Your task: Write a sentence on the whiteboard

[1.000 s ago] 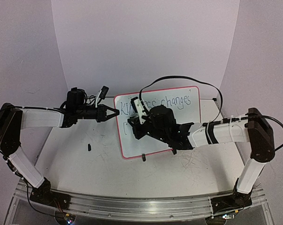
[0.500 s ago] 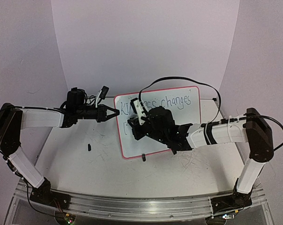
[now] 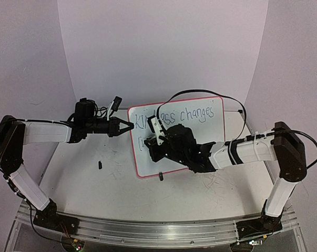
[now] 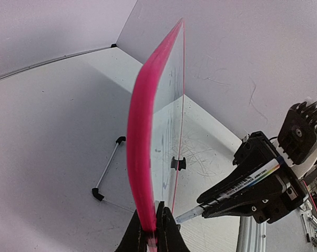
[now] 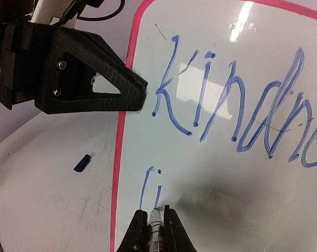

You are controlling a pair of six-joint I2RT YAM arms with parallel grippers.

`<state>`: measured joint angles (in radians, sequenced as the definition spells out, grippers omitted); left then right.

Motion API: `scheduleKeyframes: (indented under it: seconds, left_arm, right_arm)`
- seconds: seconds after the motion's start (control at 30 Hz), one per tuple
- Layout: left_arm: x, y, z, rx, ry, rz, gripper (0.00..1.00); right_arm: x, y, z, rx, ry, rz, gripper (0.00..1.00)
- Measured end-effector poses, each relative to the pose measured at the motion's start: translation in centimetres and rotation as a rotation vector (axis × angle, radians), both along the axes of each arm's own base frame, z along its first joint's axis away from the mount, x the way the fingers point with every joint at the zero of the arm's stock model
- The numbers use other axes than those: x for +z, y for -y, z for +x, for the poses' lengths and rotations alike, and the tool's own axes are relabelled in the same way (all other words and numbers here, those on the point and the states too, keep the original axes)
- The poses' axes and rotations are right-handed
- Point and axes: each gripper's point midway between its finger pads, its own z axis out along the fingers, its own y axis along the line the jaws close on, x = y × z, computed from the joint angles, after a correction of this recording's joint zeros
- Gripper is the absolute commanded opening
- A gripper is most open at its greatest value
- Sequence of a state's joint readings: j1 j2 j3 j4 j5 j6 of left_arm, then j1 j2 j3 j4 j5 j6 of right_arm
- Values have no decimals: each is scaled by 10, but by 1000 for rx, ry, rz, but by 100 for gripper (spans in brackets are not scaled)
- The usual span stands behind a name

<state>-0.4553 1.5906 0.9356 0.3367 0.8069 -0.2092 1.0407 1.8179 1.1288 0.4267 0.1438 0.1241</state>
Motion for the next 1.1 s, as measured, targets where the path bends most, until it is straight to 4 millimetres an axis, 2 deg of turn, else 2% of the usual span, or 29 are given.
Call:
scheduleKeyframes:
  seconds: [0.23,0.43,0.53,0.73,1.1]
  left_arm:
    - [0,0,0,0,0,0,0]
    - [0,0,0,-1,1,0,0]
    - [0,1,-1,-3,1,0,0]
    - [1,2,-1,-5,2,-1,0]
    - [1,2,-1,-6,3,-1,0]
  right_arm:
    - [-11,2,-6,2,-29,-7,0]
    - [-11,2,-7,2,-33,-5,0]
    - [-1,5,-8,3,-33,4,0]
    - [40,14,-3,-11,15,84,0]
    - [37,8,5,1,25,71,0]
